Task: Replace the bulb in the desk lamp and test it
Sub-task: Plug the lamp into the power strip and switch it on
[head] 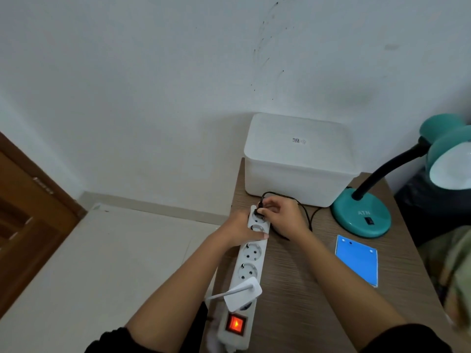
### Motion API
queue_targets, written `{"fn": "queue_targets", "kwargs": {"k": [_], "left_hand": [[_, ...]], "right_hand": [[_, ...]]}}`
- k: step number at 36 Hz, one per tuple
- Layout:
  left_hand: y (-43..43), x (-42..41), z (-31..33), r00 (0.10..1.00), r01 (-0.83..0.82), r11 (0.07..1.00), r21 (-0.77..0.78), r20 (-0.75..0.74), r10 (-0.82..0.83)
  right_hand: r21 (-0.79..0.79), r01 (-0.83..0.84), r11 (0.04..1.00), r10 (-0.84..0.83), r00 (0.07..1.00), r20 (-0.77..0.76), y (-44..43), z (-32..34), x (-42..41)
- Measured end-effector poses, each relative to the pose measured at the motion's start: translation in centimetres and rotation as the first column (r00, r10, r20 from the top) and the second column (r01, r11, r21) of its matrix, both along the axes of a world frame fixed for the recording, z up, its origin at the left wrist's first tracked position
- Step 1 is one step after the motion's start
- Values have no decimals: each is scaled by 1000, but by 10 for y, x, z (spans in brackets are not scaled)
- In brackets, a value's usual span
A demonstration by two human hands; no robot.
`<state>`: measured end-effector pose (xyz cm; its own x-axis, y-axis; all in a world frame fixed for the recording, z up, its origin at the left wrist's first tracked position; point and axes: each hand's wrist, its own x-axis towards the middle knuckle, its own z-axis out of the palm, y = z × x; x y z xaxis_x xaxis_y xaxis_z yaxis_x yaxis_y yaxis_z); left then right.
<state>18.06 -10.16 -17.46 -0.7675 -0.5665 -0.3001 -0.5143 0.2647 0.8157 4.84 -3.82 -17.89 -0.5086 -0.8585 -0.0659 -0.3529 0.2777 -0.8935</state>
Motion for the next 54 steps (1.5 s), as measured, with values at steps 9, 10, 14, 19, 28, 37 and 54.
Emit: {"fn": "queue_targets", "kwargs": {"k": [9, 10, 14, 19, 28, 37, 54], "left_hand": [[-1, 0, 1, 1000, 2, 1000, 16, 7, -2], [-1, 0, 1, 1000, 4, 1000, 17, 5, -4], [-1, 0, 2, 1000, 15, 1000, 2, -8, -15], [-1, 0, 0, 1000, 13, 1000, 11, -9, -13], [-1, 1, 0, 999, 3, 999, 32, -33, -2], [-1, 0, -4, 999, 14, 1000, 25, -52, -13], [-3, -3, -7, 1000, -6, 1000, 29, -14, 7]], "right_hand": [[69, -99, 993, 106, 989, -100, 4, 6, -7], [68, -107, 992, 114, 988, -100, 4, 7, -8], [63, -122, 991, 127, 989, -81, 2, 8, -8], [60, -178, 982, 183, 979, -88, 0, 7, -9], [78, -290, 954, 300, 933, -197, 2, 5, -20], [138, -379, 915, 402, 884, -238, 3, 7, -22], [98, -114, 989, 136, 957, -255, 3, 3, -7]]}}
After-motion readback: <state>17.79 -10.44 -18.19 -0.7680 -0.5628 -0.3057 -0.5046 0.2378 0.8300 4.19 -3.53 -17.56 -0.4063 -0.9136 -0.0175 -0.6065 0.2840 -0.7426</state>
